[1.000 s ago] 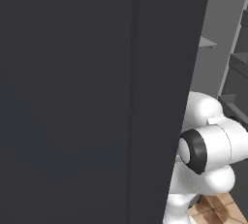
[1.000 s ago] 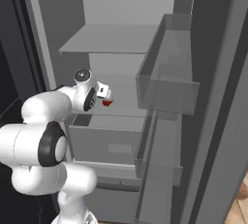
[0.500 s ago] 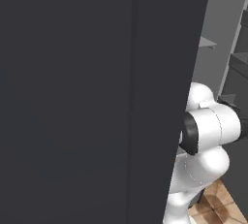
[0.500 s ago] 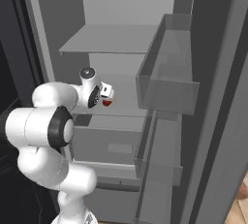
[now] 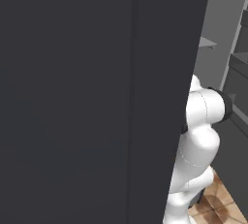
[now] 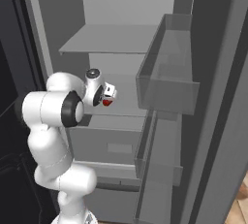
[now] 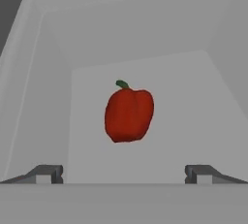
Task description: Place the cold items (potato and bell pepper) from the fridge in one tupperware on the dining counter. Place the warm items (kebab skewer and hot dog) in the stove area in another tupperware.
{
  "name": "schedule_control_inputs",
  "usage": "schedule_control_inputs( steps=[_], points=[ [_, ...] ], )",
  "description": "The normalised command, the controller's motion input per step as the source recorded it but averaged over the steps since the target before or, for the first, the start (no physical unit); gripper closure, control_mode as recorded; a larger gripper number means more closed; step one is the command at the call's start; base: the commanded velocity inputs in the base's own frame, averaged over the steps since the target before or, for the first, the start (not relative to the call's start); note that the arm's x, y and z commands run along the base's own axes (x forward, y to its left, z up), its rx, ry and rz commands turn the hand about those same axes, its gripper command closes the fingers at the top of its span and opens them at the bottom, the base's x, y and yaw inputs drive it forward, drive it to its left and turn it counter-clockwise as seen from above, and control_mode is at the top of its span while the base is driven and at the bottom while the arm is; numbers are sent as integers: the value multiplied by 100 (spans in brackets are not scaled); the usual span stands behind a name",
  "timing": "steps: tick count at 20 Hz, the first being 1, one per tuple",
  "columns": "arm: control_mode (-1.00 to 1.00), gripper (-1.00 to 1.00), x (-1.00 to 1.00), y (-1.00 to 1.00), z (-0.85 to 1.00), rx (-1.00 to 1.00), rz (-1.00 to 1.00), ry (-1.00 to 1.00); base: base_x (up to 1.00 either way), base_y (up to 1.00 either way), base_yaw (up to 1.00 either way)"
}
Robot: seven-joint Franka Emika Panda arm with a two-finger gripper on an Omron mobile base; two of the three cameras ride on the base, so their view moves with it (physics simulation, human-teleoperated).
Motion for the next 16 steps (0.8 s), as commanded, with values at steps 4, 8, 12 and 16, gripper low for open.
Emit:
schedule_control_inputs(
  steps=[4,8,12,16],
  points=[
    [-100,-100,40,0,-21,0,0,0,0,0,0],
    [-100,-100,42,0,-17,0,0,2,0,0,0],
    [-100,-100,29,-2,-15,0,0,2,0,0,0],
    [-100,-100,0,-4,-20,0,0,2,0,0,0]
  ],
)
